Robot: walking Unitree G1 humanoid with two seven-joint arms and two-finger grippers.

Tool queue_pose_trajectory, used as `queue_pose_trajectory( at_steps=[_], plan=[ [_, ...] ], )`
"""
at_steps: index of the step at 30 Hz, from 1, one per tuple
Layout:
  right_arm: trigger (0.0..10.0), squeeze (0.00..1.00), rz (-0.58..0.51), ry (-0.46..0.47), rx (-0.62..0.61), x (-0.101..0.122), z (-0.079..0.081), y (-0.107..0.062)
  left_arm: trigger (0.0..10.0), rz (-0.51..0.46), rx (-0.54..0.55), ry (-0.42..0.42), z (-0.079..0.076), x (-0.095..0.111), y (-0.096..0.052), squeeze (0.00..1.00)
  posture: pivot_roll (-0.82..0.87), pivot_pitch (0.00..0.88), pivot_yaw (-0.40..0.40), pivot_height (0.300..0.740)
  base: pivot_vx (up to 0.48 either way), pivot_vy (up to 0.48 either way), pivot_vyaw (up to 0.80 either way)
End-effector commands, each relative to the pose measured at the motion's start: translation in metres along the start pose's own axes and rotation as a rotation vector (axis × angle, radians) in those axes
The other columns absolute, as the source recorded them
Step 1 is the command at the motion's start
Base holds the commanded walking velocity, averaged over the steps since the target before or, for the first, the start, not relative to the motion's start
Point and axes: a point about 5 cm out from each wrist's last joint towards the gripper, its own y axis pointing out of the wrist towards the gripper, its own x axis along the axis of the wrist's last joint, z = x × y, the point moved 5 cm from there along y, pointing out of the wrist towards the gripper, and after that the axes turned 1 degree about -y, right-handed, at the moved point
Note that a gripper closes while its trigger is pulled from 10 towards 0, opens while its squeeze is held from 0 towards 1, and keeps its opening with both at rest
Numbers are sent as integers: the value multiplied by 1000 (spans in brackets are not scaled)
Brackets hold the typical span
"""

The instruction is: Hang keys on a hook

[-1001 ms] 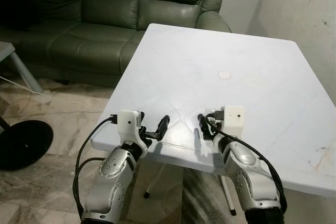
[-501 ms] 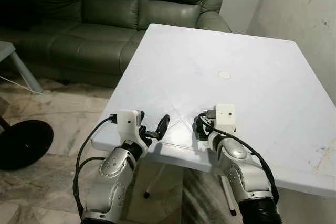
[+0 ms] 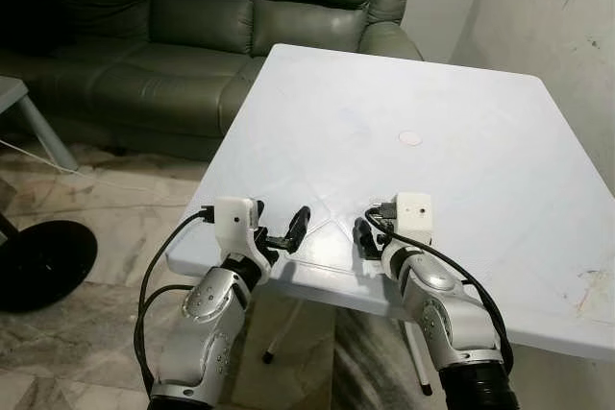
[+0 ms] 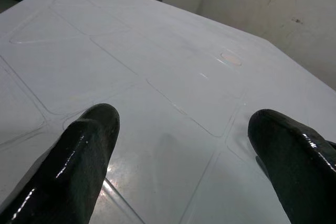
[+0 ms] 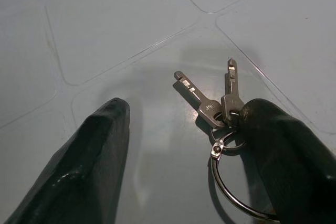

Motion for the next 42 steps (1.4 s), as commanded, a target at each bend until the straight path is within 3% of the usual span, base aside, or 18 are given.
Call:
queue_pose_trajectory(
  at_steps=[1, 2, 3, 4, 6, 14, 30, 42],
  plan=[
    [3176, 0, 28, 23, -17, -6, -4, 0, 10000, -1, -8, -25, -5, 0, 2, 0, -4, 35, -70, 740, 0, 0, 0],
    [2314, 0, 25, 24, -12, -5, -4, 0, 10000, -1, -7, -21, -5, 0, 2, 0, -4, 35, -70, 740, 0, 0, 0],
    [2824, 0, 34, 19, -15, -6, -4, 0, 10000, -1, -6, -23, -5, 0, 3, 0, -3, 35, -69, 740, 0, 0, 0],
    [157, 0, 26, 13, -22, -5, -5, 0, 10000, -2, -5, -24, -5, 0, 3, 0, -3, 35, -69, 740, 0, 0, 0],
    [0, 0, 19, 4, -24, -4, -5, 0, 10000, -3, -4, -25, -5, 1, 3, 0, -3, 35, -70, 740, 0, 0, 0],
    [0, 0, 2, 30, -30, -3, -6, -2, 10000, -3, -6, -26, -5, 1, 3, 0, -3, 35, -70, 740, 0, 0, 0],
    [0, 0, -19, -66, -41, -1, -7, -2, 10000, -7, -9, -29, -6, 3, 5, 0, -8, 34, -67, 740, 0, 0, 0],
    [0, 0, -31, -70, -43, 0, -6, -2, 10000, -8, -15, -35, -8, 4, 7, 0, -8, 23, -67, 740, 0, 0, 0]
  ],
)
